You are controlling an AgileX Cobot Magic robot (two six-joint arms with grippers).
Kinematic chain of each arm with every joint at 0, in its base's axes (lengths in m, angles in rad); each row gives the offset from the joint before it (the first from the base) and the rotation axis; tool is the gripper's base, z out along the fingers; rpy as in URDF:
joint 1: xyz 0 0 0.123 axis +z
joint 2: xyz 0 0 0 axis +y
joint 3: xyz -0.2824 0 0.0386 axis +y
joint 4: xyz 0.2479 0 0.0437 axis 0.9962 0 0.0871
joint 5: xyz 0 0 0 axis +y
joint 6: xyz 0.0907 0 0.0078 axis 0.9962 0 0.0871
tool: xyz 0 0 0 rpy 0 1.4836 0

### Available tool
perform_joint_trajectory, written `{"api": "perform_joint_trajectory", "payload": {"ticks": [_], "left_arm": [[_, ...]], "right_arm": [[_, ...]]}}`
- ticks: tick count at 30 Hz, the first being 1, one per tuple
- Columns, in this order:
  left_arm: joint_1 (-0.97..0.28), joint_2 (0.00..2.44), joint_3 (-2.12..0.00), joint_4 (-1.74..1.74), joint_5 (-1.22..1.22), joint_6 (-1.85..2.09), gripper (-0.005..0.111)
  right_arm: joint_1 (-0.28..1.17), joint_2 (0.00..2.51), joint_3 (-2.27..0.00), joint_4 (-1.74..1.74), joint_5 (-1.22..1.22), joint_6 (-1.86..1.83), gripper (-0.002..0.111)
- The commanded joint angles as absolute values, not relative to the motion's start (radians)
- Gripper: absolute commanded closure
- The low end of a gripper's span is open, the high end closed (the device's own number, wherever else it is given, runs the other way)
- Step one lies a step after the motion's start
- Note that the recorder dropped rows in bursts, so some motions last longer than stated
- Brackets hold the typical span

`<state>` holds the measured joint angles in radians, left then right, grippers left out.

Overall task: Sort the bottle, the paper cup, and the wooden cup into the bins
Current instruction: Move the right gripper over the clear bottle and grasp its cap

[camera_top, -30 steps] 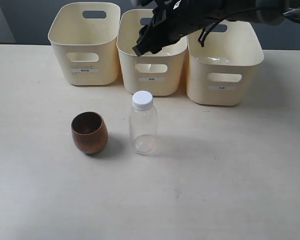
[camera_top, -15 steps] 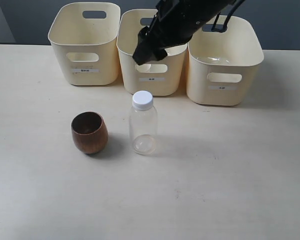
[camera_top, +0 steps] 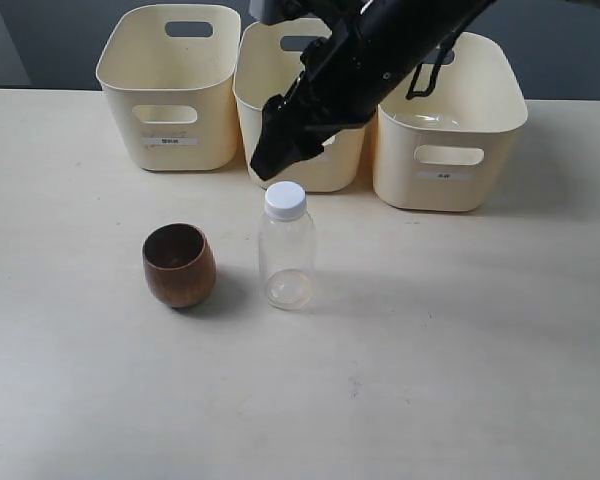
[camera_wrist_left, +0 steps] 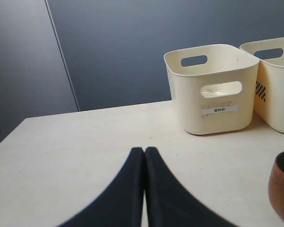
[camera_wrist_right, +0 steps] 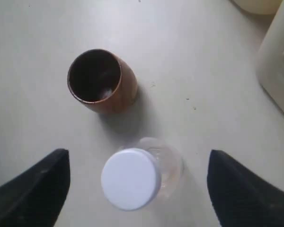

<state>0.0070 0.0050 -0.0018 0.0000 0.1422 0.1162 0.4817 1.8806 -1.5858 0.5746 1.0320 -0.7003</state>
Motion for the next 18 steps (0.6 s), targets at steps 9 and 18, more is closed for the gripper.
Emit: {"api": "perform_joint_trajectory", "payload": {"ticks": [9, 18], "left_arm": [[0.007, 0.000, 0.000, 0.000, 0.135, 0.115, 0.107], [0.007, 0.000, 0.000, 0.000, 0.135, 0.115, 0.107]], "right_arm": [[0.522, 1.946, -1.590, 0.513, 1.012, -0.704, 0.033], [0.569, 1.946, -1.590, 0.430, 0.980, -0.677, 0.033]]}}
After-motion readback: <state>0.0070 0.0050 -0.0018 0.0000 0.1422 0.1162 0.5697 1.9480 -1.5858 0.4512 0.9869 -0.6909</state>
